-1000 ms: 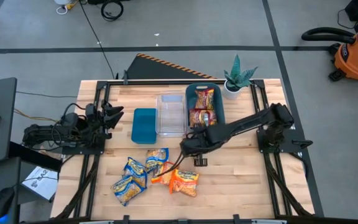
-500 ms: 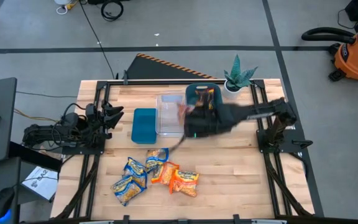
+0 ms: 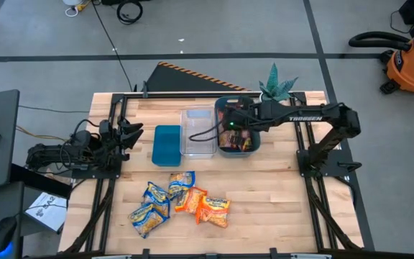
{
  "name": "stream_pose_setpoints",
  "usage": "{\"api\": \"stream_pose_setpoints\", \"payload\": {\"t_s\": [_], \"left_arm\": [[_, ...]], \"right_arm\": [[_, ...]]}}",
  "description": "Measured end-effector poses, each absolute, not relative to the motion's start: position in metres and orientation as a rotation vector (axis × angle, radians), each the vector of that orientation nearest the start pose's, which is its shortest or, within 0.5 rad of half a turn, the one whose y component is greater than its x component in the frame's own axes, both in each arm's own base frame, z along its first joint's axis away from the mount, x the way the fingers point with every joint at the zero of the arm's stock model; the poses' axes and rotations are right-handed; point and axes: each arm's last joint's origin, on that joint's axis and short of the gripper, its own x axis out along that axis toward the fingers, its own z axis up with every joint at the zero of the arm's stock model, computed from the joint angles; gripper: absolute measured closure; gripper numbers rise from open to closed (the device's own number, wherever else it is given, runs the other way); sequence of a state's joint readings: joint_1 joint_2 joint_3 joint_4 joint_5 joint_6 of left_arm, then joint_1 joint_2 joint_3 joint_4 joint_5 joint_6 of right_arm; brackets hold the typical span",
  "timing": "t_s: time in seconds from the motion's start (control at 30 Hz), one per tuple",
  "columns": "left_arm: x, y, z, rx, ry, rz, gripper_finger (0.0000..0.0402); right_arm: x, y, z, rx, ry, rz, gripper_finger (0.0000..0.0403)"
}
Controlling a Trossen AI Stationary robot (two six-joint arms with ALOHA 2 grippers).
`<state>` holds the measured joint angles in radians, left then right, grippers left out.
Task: Sort Maruchan noodles
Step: Put the red noodle pack into the green bin, then put the blue noodle pack into the blue bin
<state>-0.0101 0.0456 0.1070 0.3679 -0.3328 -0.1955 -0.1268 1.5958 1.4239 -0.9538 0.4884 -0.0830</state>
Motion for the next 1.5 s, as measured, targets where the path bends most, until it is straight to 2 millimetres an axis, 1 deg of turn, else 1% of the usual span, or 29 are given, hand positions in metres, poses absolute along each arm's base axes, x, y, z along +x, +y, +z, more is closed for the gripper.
{"api": "stream_pose_setpoints", "payload": {"t_s": [0.1, 0.17, 0.23, 0.33, 0.37, 0.47, 0.53, 0.57, 0.67, 0.8, 0.97, 1.07, 1.13, 1.23, 1.37, 1.5], "left_arm": [[0.084, 0.009, 0.23, -0.264, -0.455, 0.276, 0.026], [0.084, 0.009, 0.23, -0.264, -0.455, 0.276, 0.026], [0.084, 0.009, 0.23, -0.264, -0.455, 0.276, 0.026], [0.084, 0.009, 0.23, -0.264, -0.455, 0.276, 0.026], [0.084, 0.009, 0.23, -0.264, -0.455, 0.276, 0.026], [0.084, 0.009, 0.23, -0.264, -0.454, 0.276, 0.026], [0.084, 0.009, 0.23, -0.245, -0.451, 0.28, 0.026], [0.084, 0.009, 0.23, -0.224, -0.447, 0.285, 0.026], [0.084, 0.009, 0.23, -0.184, -0.441, 0.294, 0.026], [0.084, 0.009, 0.23, -0.214, -0.447, 0.287, 0.026], [0.082, 0.009, 0.234, -0.225, -0.489, 0.292, 0.026], [0.08, 0.009, 0.237, -0.24, -0.528, 0.304, 0.026], [0.08, 0.009, 0.237, -0.276, -0.539, 0.296, 0.026], [0.08, 0.009, 0.237, -0.362, -0.553, 0.272, 0.026], [0.082, 0.007, 0.238, -0.344, -0.529, 0.175, 0.026], [0.092, 0.006, 0.241, -0.449, -0.399, 0.159, 0.026]], "right_arm": [[0.31, -0.067, 0.272, -0.258, 1.163, -0.47, 0.039], [0.307, -0.076, 0.262, -0.245, 1.168, -0.494, 0.038], [0.302, -0.083, 0.258, -0.228, 1.202, -0.508, 0.0364], [0.295, -0.09, 0.263, -0.221, 1.246, -0.562, 0.034], [0.292, -0.091, 0.269, -0.227, 1.259, -0.592, 0.0333], [0.28, -0.089, 0.295, -0.21, 1.247, -0.68, 0.0318], [0.272, -0.081, 0.308, -0.158, 1.198, -0.687, 0.0314], [0.268, -0.074, 0.315, -0.131, 1.155, -0.662, 0.0313], [0.258, -0.05, 0.323, -0.129, 1.046, -0.585, 0.0313], [0.243, -0.021, 0.314, -0.162, 0.878, -0.501, 0.0314], [0.232, 0.003, 0.295, -0.231, 0.657, -0.381, 0.0313], [0.23, 0.01, 0.288, -0.259, 0.52, -0.332, 0.0314], [0.229, 0.012, 0.284, -0.245, 0.459, -0.336, 0.0314], [0.226, 0.012, 0.28, -0.232, 0.445, -0.332, 0.0313], [0.222, 0.014, 0.277, -0.213, 0.44, -0.334, 0.0315], [0.217, 0.018, 0.27, -0.235, 0.446, -0.308, 0.0316]]}}
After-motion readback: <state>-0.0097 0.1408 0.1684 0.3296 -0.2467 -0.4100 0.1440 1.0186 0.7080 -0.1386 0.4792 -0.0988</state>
